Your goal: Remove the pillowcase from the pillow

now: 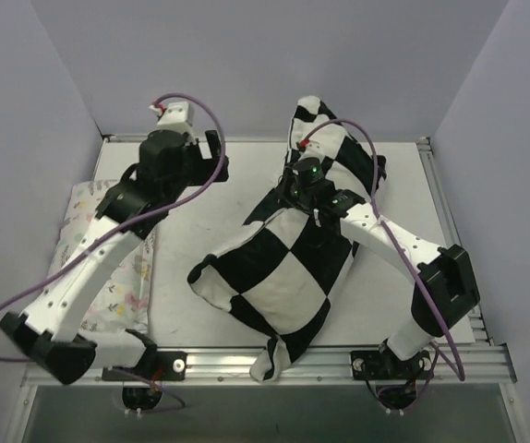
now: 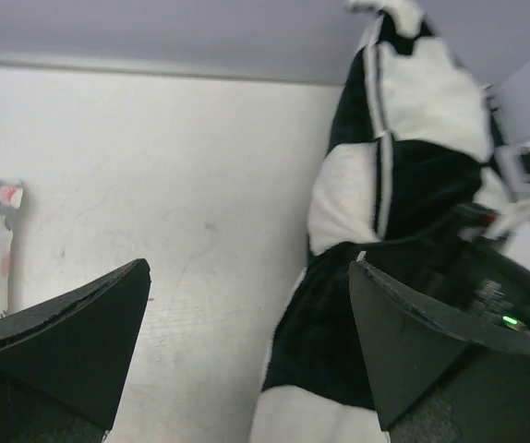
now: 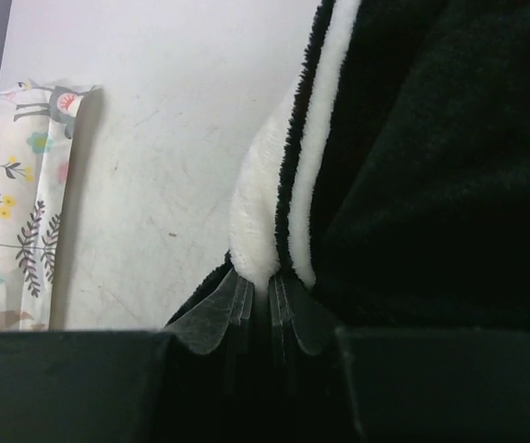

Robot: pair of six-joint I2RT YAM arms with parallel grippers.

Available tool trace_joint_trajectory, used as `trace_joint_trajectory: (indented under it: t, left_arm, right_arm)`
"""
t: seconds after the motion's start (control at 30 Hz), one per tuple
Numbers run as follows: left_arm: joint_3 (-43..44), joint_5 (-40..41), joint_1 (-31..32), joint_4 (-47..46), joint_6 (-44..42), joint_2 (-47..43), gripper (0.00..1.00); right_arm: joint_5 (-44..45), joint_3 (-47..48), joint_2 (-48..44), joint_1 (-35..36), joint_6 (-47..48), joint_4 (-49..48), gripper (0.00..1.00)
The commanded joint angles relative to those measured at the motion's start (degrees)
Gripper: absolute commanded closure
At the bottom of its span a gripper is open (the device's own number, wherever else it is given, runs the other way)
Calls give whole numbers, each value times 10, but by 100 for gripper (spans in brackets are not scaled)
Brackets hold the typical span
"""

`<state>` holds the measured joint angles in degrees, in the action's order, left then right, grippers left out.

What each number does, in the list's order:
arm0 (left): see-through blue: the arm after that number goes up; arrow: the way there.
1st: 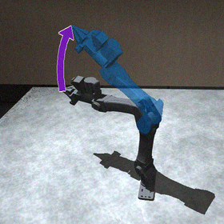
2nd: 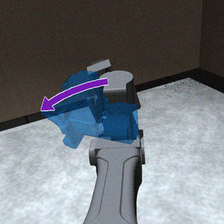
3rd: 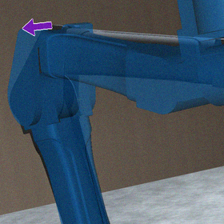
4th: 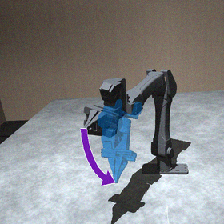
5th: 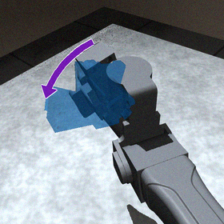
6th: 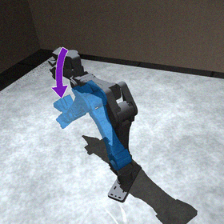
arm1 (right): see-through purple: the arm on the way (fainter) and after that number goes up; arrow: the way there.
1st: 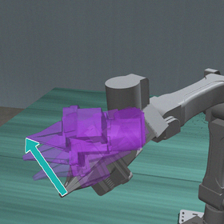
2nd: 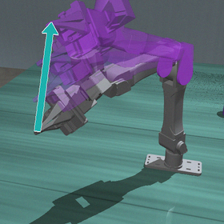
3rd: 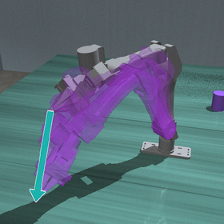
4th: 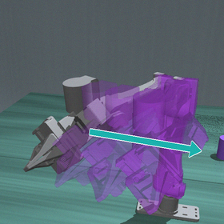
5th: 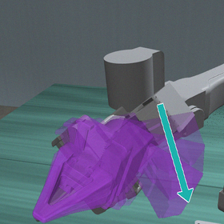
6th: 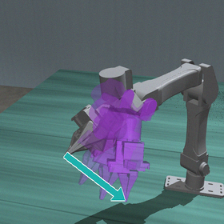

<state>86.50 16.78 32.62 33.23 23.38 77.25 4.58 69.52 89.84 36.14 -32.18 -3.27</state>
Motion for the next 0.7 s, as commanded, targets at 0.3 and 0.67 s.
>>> trace_joint_trajectory:
  t: [0.3, 0.67]
  left_arm:
    - [-203, -20, 165, -43, 91, -143, 3]
    - [-221, 30, 242, -41, 105, -12, 3]
  right_arm:
    - [-48, 196, 45, -36, 17, 102, 13]
    - [29, 73, -27, -176, 6, 160, 1]
